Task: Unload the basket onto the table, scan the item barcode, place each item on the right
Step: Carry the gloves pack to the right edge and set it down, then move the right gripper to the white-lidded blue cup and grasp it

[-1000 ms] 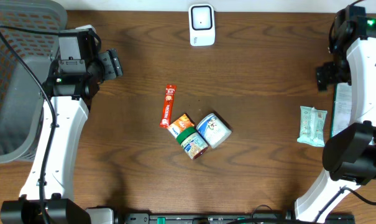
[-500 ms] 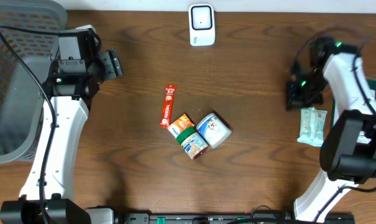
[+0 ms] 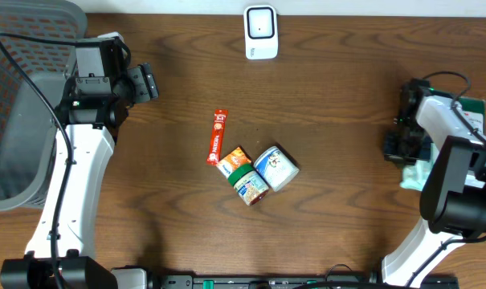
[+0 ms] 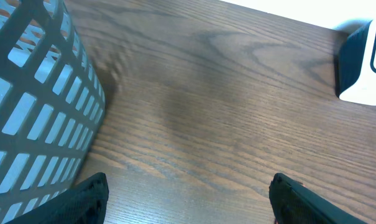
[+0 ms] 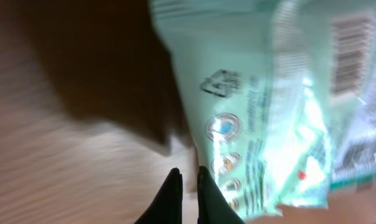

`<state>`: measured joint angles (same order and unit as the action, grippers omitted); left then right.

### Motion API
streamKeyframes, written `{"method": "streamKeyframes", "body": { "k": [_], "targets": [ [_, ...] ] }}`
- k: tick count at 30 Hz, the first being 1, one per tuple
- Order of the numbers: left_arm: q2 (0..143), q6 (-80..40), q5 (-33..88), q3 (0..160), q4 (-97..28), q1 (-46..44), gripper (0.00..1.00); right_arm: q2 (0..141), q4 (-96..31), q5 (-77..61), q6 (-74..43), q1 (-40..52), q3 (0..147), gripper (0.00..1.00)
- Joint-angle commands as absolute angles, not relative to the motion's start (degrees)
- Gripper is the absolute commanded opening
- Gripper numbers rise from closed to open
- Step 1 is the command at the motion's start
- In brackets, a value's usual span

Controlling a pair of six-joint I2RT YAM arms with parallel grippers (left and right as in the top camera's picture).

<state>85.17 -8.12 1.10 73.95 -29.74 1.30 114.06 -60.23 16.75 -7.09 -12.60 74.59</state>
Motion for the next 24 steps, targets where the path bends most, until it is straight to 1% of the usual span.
{"method": "streamKeyframes", "body": {
  "k": [1, 3, 4, 6, 8, 9, 10, 11, 14, 17, 18, 22, 24],
  "targets": [
    [85.7, -8.2, 0.4, 74.1, -29.7, 1.3, 0.83, 113.9, -61.1, 23.4, -9.4, -14.1, 75.8, 0.06],
    [85.7, -8.2, 0.4, 74.1, -29.7, 1.3, 0.83, 113.9, -62.2, 18.2, -8.7, -14.2, 77.3, 0.09],
    [85.7, -8.2, 0.4, 74.1, -29.7, 1.3, 0.83, 113.9, -63.2, 13.3, -7.0, -14.1, 78.6, 0.1],
    [85.7, -8.2, 0.4, 74.1, -29.7, 1.3, 0.83, 113.9, -65.2, 3.0, -2.6, -13.6, 81.2, 0.19],
    [85.7, -8.2, 0.4, 74.1, -29.7, 1.3, 0.83, 113.9, -67.8, -8.7, 1.2, -13.0, 84.2, 0.34],
    [85.7, -8.2, 0.4, 74.1, -29.7, 1.3, 0.83, 113.9, -69.3, -15.9, 3.0, -12.4, 85.9, 0.47],
    [85.7, -8.2, 0.4, 74.1, -29.7, 1.3, 0.83, 113.9, -70.6, -21.6, 4.8, -11.7, 87.4, 0.56],
    [85.7, -8.2, 0.4, 74.1, -29.7, 1.3, 0.83, 113.9, -71.7, -26.9, 6.6, -11.0, 88.7, 0.64],
    [85.7, -8.2, 0.4, 74.1, -29.7, 1.3, 0.83, 113.9, -73.9, -39.7, 12.8, -7.3, 91.6, 0.82],
    [85.7, -8.2, 0.4, 74.1, -29.7, 1.3, 0.83, 113.9, -75.6, -41.9, 15.0, -2.7, 93.4, 0.95],
    [85.7, -8.2, 0.4, 74.1, -29.7, 1.3, 0.83, 113.8, -76.4, -41.9, 16.1, -0.7, 93.8, 0.99],
    [85.7, -8.2, 0.4, 74.1, -29.7, 1.3, 0.83, 113.0, -76.7, -40.9, 17.6, 6.8, 93.8, 0.99],
    [85.7, -8.2, 0.4, 74.1, -29.7, 1.3, 0.83, 112.7, -76.3, -37.8, 17.0, 10.3, 93.8, 0.99]
  ]
}}
